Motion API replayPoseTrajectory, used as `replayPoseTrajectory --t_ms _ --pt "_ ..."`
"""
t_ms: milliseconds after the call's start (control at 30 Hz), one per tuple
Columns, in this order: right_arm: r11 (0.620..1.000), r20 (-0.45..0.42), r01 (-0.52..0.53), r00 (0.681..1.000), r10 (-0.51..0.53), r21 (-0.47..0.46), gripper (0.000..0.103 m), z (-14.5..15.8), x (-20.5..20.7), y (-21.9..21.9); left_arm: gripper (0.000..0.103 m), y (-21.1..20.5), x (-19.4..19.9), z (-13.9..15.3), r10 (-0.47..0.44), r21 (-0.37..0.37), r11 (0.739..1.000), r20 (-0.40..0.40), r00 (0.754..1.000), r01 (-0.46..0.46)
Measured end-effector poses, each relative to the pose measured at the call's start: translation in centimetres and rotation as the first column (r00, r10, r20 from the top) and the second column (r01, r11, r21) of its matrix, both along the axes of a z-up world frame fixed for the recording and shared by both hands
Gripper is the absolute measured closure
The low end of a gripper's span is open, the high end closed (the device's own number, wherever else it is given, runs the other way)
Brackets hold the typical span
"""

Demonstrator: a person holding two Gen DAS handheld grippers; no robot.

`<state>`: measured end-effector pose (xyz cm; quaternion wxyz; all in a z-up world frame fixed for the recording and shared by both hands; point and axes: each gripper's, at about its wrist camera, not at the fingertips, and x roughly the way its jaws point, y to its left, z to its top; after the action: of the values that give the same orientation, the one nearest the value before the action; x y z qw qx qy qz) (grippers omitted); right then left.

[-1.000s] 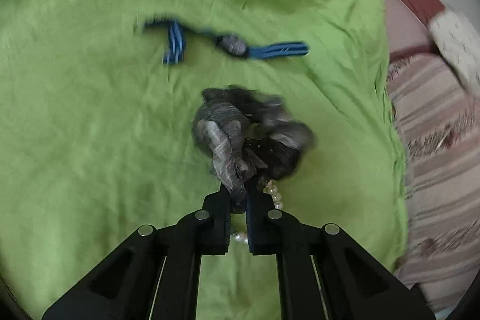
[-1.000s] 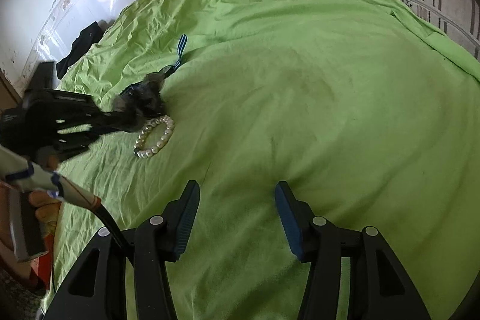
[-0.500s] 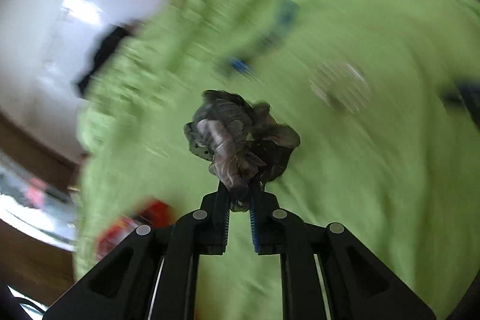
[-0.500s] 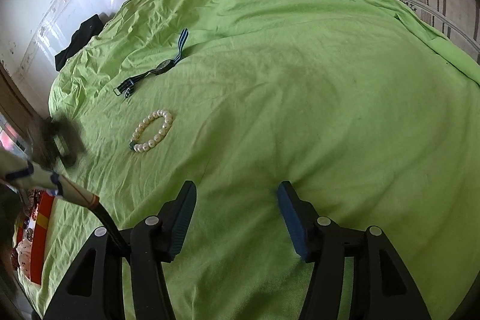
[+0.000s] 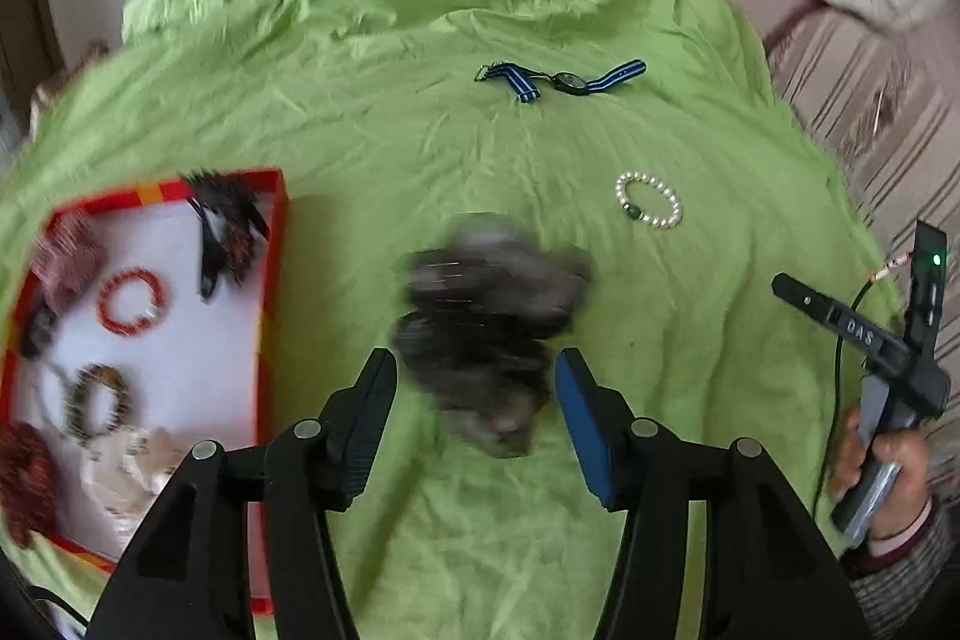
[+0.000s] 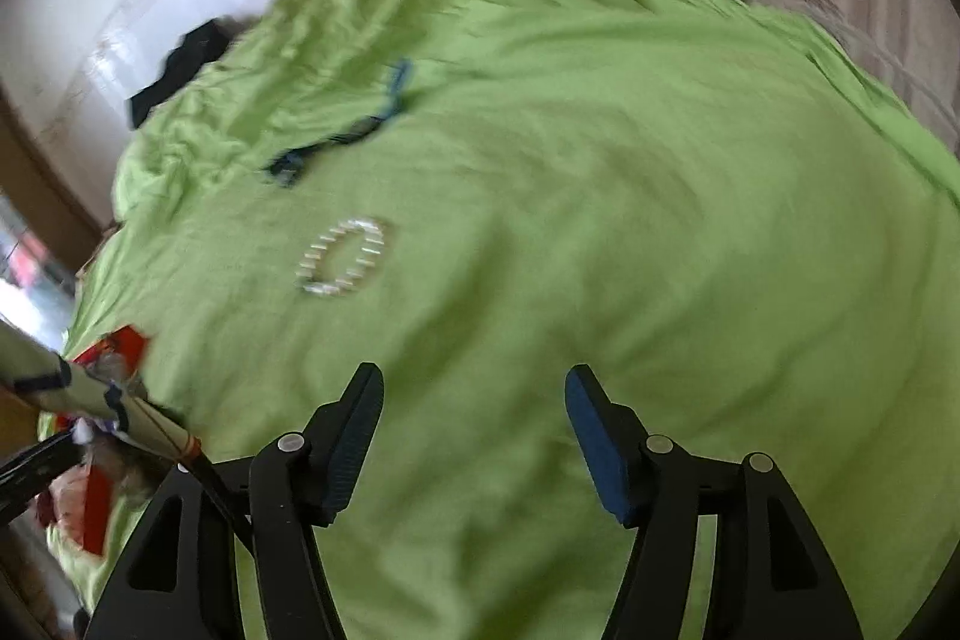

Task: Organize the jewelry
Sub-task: 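Grasp the pearl bracelet with the right tool while the left tool holds the grey scrunchie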

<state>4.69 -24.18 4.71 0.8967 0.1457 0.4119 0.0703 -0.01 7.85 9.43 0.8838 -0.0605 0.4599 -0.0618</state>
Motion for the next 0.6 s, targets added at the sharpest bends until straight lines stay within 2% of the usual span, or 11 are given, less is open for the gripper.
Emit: replayPoseTrajectory --t_ms 67,200,333,433,500,533,567,600 --pt "0.998 0.002 -0.048 0.999 0.048 -0.03 0.036 1.0 0.9 1.4 0.047 -0.1 1.0 -0.8 -0.008 -0.041 0.999 -0.01 1.0 0.008" --pt "0.992 -0.027 -0.112 0.993 0.111 -0.055 0.036 1.2 4.7 3.9 0.041 -0.8 2.9 -2.9 -0.02 -0.043 0.999 -0.023 1.0 0.019" --pt "0.985 -0.061 -0.124 0.991 0.118 -0.118 0.036 0.0 8.5 6.0 0.038 0.1 5.0 -4.6 0.006 -0.102 0.995 -0.051 0.999 -0.012" --pt "0.984 -0.108 -0.119 0.988 0.106 -0.129 0.042 -1.6 11.1 6.9 0.033 0.2 6.1 -4.8 -0.002 -0.123 0.992 -0.054 0.999 -0.004" --pt "0.985 -0.123 -0.11 0.988 0.093 -0.133 0.042 -2.3 12.0 7.3 0.025 0.0 6.6 -4.9 -0.017 -0.135 0.991 -0.055 0.998 0.01" --pt "0.985 -0.12 -0.103 0.989 0.087 -0.14 0.042 -2.5 12.2 7.5 0.024 -0.2 6.8 -5.0 -0.027 -0.146 0.989 -0.055 0.998 0.019" --pt "0.984 -0.115 -0.099 0.99 0.082 -0.151 0.044 -2.5 12.3 7.7 0.024 -0.4 7.0 -5.1 -0.032 -0.148 0.989 -0.054 0.998 0.024" --pt "0.981 -0.111 -0.102 0.99 0.084 -0.163 0.055 -2.5 12.4 8.1 0.024 -0.7 7.0 -5.2 -0.037 -0.142 0.989 -0.053 0.998 0.029"
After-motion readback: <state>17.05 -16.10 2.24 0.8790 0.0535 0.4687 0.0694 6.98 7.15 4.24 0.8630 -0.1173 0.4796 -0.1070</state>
